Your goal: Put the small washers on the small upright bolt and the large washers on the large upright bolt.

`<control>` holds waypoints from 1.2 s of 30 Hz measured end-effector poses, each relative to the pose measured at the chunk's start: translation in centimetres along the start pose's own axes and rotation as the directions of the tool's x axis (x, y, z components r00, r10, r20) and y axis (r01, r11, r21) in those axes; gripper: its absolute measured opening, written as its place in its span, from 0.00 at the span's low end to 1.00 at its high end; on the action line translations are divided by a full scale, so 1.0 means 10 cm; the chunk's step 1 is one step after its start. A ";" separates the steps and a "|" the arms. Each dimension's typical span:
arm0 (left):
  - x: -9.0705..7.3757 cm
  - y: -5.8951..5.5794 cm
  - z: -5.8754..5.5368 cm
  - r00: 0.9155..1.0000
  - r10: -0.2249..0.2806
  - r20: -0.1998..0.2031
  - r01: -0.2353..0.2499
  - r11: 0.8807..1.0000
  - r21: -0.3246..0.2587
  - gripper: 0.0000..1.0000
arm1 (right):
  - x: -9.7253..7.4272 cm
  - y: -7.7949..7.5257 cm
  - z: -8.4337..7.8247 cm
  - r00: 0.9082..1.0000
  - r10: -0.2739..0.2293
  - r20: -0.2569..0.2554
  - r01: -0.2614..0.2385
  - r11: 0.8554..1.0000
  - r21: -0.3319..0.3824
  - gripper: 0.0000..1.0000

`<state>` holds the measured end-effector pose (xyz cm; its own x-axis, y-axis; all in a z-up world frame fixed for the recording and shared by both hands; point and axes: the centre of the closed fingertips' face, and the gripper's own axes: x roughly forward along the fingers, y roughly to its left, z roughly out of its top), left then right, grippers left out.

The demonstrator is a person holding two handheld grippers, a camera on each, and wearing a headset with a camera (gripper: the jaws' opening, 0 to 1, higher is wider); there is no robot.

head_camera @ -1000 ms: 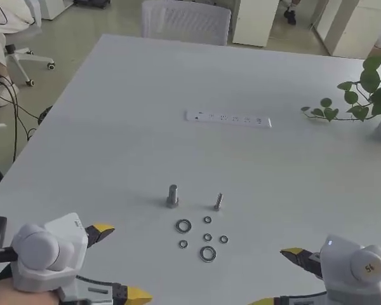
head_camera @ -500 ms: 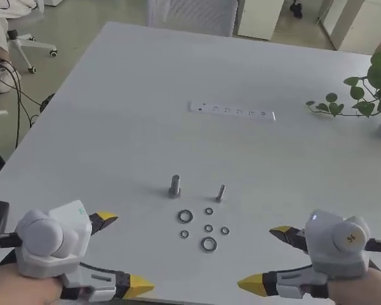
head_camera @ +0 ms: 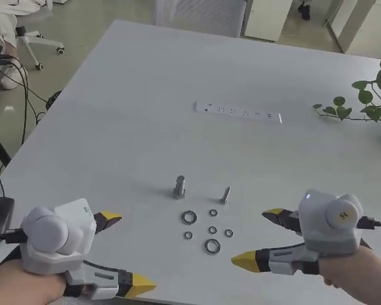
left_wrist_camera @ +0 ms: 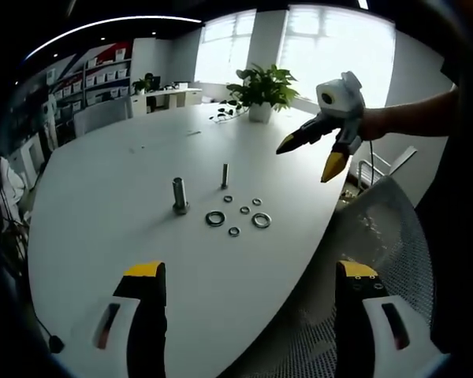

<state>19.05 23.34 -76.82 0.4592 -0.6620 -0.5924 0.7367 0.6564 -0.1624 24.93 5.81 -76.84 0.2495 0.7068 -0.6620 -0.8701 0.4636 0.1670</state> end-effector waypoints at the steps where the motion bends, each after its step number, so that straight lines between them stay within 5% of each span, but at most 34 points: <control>1: 0.00 0.00 -0.01 1.000 0.000 -0.002 0.000 1.000 -0.002 0.89 | 0.02 0.00 0.01 1.000 0.007 -0.003 -0.007 1.000 -0.002 0.81; 36: -0.04 -0.01 -0.09 1.000 -0.021 -0.011 0.021 1.000 -0.014 0.89 | 0.58 -0.02 0.27 0.986 0.088 -0.139 -0.106 0.986 -0.129 0.74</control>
<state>18.37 23.88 -77.28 0.4385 -0.6715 -0.5973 0.7389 0.6477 -0.1858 27.67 11.22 -78.73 0.1105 0.6634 -0.7400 -0.9391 0.3136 0.1408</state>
